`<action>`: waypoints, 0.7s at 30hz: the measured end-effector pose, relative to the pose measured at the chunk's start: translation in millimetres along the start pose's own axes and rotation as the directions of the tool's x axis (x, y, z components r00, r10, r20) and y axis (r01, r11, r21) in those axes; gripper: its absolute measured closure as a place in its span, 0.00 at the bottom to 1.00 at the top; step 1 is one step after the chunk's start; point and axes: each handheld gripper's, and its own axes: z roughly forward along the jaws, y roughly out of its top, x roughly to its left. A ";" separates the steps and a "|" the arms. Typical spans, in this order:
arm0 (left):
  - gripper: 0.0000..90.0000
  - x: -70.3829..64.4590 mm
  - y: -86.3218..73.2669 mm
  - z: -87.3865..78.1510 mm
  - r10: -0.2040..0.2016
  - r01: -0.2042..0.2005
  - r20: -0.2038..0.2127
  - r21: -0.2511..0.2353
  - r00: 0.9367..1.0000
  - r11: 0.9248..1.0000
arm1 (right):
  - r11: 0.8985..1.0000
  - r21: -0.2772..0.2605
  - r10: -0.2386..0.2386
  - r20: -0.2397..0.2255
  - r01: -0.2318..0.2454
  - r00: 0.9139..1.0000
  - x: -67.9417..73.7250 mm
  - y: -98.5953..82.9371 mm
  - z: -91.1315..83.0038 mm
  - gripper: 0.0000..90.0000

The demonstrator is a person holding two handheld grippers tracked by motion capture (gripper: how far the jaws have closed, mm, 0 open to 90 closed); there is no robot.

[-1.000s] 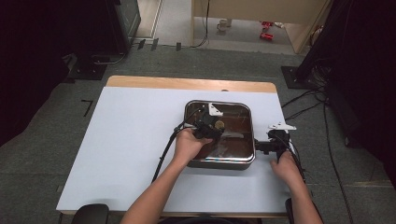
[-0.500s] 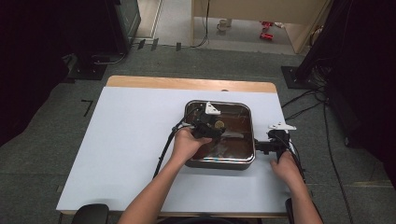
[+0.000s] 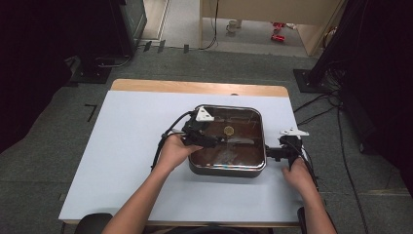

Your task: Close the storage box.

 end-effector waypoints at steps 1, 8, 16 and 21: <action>0.34 1.1 -1.7 -3.6 -0.007 0.007 0.007 -0.004 1.000 1.000 | 1.000 0.000 0.000 0.000 0.000 1.000 0.0 0.0 0.0 0.03; 0.31 6.1 -15.9 -26.4 -0.023 0.023 -0.019 -0.012 1.000 1.000 | 1.000 0.000 -0.001 0.000 0.001 1.000 -0.1 0.0 0.0 0.03; 0.30 10.2 -33.6 -41.4 -0.040 0.040 -0.056 0.002 0.998 0.999 | 1.000 -0.001 0.001 0.000 -0.001 1.000 0.0 0.0 0.1 0.03; 0.29 12.3 -44.4 -54.1 -0.050 0.049 -0.080 -0.016 0.996 0.999 | 1.000 -0.001 0.000 0.000 0.000 1.000 0.0 0.0 0.1 0.03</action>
